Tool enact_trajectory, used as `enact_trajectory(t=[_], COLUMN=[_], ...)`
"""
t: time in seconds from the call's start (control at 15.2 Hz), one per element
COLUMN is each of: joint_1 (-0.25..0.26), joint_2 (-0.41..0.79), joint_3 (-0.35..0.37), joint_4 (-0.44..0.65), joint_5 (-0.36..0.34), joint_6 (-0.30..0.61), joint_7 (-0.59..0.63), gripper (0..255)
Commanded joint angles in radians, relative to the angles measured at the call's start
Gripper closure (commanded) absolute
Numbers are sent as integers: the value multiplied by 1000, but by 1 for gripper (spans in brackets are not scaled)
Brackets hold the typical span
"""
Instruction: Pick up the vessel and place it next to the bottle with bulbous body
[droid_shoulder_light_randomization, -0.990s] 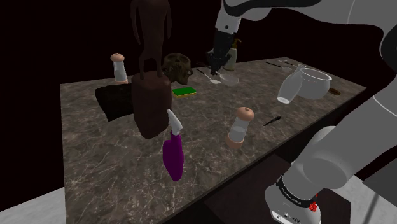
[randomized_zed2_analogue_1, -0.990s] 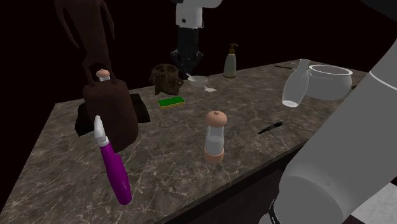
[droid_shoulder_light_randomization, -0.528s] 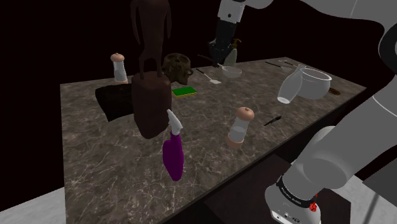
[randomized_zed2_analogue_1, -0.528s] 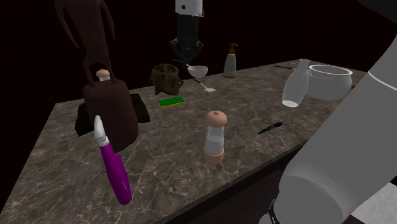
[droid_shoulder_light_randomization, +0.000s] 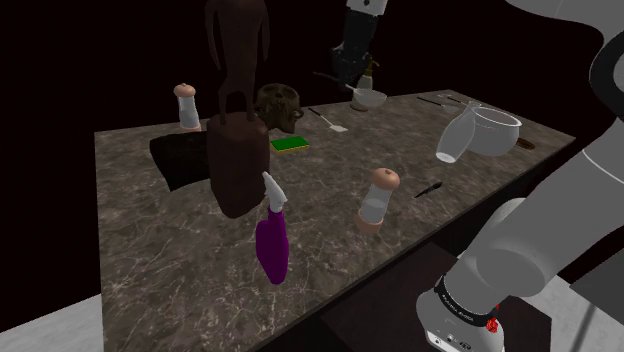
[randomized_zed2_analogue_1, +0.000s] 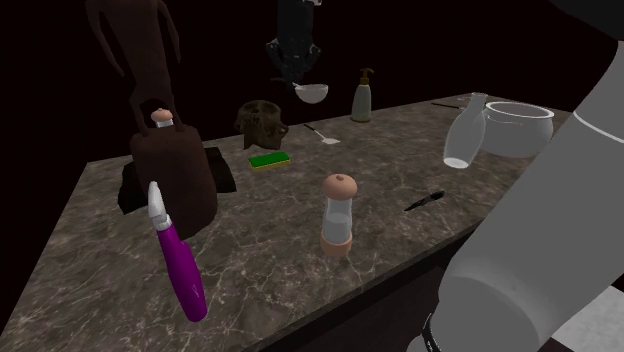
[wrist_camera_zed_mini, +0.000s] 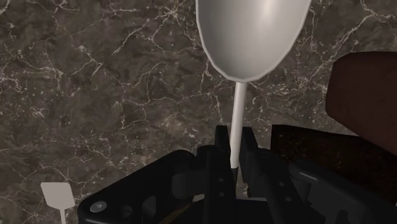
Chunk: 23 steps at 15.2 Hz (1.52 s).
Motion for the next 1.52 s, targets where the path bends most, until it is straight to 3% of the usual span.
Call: enact_trajectory(t=[0.0,0.13,0.86,1.45], joint_1=[0,0,-110,-202], joint_2=[14,21,-26,36], joint_3=[0,-1,-158,-299], joint_4=[46,76,38,115], joint_5=[1,2,-38,-53], joint_6=[-32,-54,-87,-122], joint_7=[3,5,-260,-495], gripper=[255,255,255,255])
